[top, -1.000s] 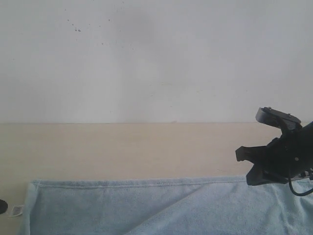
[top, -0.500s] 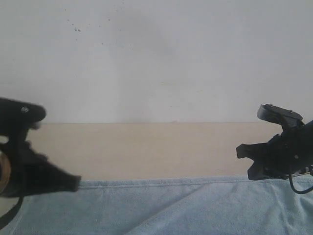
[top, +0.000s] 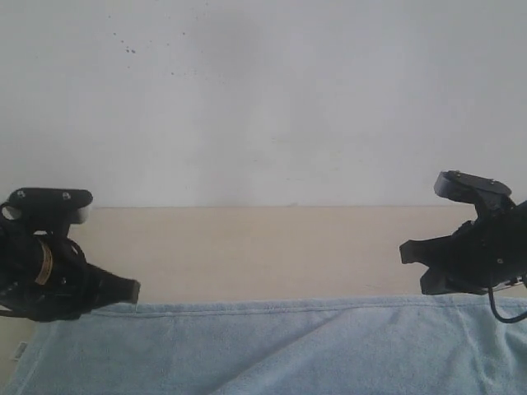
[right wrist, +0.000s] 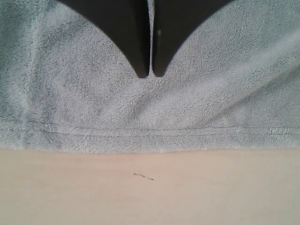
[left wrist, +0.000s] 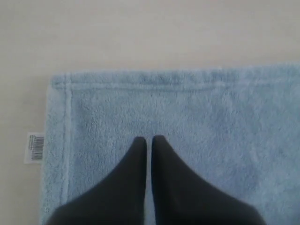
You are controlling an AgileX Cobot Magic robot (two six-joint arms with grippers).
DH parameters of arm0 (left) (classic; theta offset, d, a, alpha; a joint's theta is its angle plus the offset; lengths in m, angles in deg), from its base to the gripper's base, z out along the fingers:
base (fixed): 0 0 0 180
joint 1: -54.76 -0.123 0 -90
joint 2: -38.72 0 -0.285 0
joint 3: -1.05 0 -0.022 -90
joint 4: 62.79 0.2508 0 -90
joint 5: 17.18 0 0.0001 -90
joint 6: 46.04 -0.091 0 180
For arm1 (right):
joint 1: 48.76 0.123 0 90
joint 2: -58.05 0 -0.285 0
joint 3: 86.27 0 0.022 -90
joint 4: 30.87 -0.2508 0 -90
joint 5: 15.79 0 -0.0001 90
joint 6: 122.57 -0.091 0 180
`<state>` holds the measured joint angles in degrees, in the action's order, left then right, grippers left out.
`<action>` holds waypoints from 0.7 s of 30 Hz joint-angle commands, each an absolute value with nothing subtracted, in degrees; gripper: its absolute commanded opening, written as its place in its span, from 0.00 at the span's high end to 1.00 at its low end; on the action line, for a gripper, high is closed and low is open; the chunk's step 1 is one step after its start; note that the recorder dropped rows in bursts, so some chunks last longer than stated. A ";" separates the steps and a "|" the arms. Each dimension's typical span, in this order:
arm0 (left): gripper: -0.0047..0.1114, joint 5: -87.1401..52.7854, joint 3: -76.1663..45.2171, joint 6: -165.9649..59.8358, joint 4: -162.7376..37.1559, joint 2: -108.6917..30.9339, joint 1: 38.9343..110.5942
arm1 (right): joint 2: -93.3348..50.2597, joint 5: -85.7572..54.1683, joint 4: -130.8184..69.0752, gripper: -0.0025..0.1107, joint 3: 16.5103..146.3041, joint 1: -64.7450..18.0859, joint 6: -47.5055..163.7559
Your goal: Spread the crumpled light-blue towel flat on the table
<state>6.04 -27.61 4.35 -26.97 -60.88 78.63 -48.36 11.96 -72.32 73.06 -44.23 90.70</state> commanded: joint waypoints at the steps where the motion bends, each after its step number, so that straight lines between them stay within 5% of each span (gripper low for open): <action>1: 0.93 6.35 -27.23 -15.71 -40.34 -63.91 75.18 | -48.41 9.91 -72.52 0.97 73.16 -44.22 91.45; 12: 0.93 -3.73 -27.15 -16.56 -40.30 -68.26 64.49 | -48.41 11.25 -72.52 0.97 73.16 -44.22 92.04; 21: 0.93 -11.26 -27.15 -25.77 -40.30 -73.25 63.96 | -48.41 11.25 -72.52 0.97 73.16 -44.22 92.64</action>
